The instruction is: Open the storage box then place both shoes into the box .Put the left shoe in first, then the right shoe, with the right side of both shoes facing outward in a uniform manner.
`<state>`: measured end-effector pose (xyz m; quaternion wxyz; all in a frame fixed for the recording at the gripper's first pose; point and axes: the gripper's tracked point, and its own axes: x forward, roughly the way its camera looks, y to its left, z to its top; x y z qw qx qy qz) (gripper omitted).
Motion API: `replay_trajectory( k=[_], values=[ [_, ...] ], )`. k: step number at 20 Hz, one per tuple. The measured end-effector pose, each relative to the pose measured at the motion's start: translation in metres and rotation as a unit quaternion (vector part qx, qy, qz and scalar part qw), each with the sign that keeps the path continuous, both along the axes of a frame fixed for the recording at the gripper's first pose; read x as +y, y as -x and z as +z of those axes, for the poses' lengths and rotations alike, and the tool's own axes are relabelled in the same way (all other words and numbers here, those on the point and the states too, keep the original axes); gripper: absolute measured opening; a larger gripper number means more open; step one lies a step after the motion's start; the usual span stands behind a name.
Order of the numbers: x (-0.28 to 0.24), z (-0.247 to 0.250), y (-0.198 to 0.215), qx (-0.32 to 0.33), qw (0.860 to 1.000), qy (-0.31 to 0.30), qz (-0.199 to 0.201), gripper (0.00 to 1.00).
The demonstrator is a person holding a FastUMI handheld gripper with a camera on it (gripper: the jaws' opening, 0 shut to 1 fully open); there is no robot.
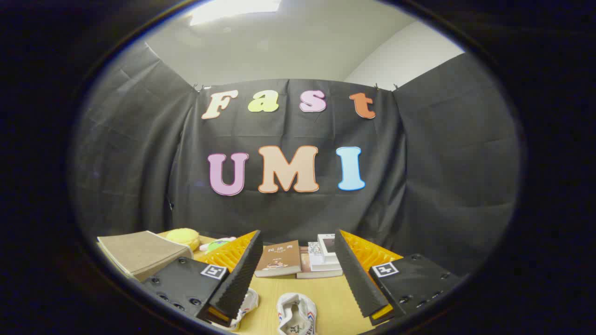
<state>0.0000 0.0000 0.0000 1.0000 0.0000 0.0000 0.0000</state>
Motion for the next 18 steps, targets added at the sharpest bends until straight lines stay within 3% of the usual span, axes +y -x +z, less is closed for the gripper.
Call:
replay_trajectory(
  k=[15,18],
  values=[
    [0.055,-0.014,0.000,-0.006,0.999,-0.022,0.047,0.97],
    [0.062,-0.022,-0.001,0.009,0.998,-0.047,0.040,0.97]
  ],
)
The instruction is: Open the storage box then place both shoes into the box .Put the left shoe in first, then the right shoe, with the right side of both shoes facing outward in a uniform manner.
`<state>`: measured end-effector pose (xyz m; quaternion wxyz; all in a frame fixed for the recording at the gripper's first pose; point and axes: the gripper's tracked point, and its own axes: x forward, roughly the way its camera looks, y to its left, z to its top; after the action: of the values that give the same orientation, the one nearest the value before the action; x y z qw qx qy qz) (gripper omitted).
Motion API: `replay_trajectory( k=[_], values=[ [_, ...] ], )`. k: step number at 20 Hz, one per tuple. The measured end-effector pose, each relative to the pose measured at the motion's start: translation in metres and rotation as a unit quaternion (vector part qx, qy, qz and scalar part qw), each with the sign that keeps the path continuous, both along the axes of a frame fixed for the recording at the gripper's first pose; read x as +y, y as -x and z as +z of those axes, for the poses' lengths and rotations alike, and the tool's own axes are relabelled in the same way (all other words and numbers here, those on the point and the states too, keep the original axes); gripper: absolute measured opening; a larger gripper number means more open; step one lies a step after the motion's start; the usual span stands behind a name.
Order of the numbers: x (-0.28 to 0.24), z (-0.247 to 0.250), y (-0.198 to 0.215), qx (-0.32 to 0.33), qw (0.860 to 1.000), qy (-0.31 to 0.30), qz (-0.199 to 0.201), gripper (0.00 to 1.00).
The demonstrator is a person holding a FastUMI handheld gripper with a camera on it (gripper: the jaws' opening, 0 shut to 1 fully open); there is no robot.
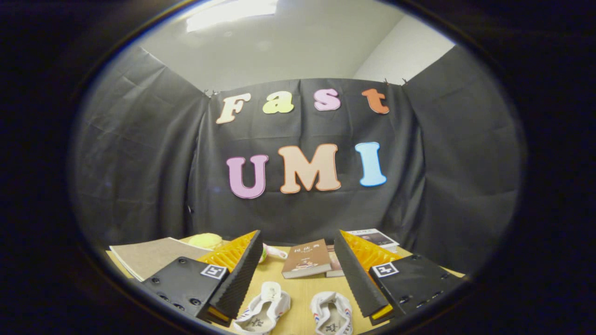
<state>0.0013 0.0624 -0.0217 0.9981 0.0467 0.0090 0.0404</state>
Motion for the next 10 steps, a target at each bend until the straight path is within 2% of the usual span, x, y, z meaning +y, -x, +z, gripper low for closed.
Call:
replay_trajectory(
  k=[3,5,7,10],
  values=[
    [0.015,-0.011,0.000,0.019,0.998,-0.056,0.004,0.97],
    [0.028,-0.019,0.003,0.032,0.993,-0.116,0.017,0.97],
    [0.048,-0.033,0.008,0.056,0.978,-0.197,0.039,0.97],
    [0.076,-0.050,0.019,0.094,0.943,-0.311,0.072,0.97]
  ],
)
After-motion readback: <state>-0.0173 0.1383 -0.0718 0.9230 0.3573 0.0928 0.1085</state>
